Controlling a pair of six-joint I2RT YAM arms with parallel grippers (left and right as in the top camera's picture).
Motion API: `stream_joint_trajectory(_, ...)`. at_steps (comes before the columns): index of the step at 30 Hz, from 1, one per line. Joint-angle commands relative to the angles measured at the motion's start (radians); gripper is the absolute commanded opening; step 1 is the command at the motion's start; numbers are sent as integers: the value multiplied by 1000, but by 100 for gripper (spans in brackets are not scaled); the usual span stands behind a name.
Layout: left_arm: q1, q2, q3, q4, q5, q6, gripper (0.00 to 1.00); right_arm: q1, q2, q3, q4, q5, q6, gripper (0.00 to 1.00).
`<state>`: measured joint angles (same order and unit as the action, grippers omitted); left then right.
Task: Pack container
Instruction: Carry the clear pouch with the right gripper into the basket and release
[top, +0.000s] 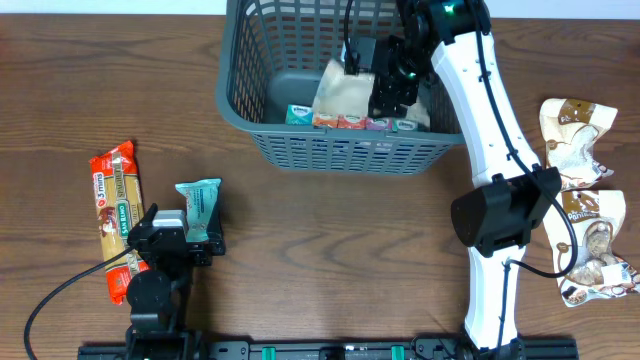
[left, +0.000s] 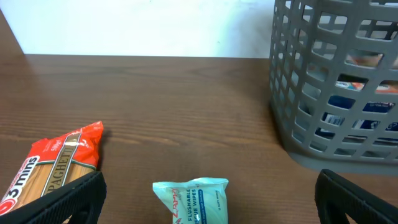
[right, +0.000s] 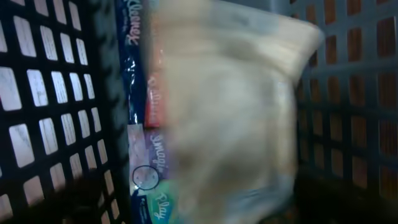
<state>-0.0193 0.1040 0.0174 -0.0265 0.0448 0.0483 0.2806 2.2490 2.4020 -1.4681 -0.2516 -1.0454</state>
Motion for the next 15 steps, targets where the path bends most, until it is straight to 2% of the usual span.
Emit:
stream_joint_trajectory(1,-4,3,-13,-44,-30,-10,99,11,-36,8,-2,-11,5,93)
stream_joint_trajectory(9,-4,3,-13,-44,-30,-10,99,-24,-213,61,59,-11,14,93)
stream_joint_trajectory(12,-4,3,-13,-44,-30,-10,99,-97,-312,70,167,-11,158,92)
stream_joint_trajectory(15,-4,3,-13,-44,-30,-10,99,-220,-388,70,293,-3,409,94)
